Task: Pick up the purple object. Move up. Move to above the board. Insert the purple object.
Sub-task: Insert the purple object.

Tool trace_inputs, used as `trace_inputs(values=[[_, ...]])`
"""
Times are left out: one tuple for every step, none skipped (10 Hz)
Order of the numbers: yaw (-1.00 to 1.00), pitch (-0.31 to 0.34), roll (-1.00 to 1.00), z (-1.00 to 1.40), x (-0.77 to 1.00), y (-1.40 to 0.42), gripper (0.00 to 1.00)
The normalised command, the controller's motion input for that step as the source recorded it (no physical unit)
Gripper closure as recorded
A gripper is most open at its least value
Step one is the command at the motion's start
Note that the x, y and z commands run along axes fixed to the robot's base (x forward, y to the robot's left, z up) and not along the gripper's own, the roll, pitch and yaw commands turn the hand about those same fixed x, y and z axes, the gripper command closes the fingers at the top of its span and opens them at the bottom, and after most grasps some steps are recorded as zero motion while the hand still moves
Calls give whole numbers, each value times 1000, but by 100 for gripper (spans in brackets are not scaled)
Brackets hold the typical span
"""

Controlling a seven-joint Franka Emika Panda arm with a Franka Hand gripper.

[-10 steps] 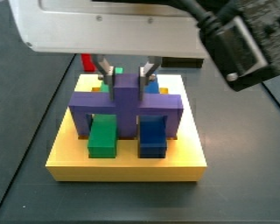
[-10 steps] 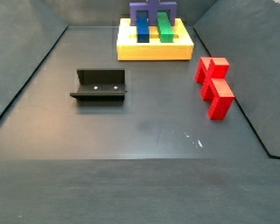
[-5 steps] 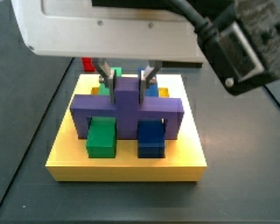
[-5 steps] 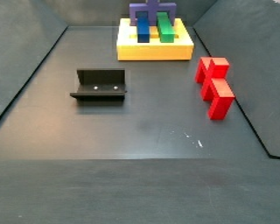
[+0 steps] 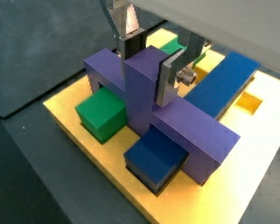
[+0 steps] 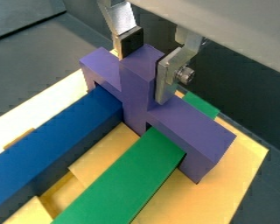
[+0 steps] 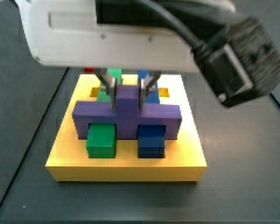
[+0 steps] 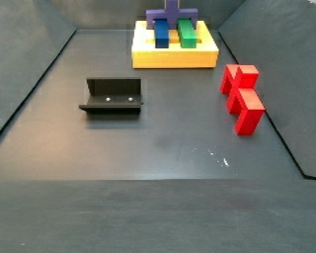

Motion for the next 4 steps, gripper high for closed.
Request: trace_inputs(values=[[0,-276,-163,-563,0,0,100],[0,-279,-171,-543,0,0,100],[0,-129,-150,-340,0,0,100],[0,0,0,0,0,0,100]])
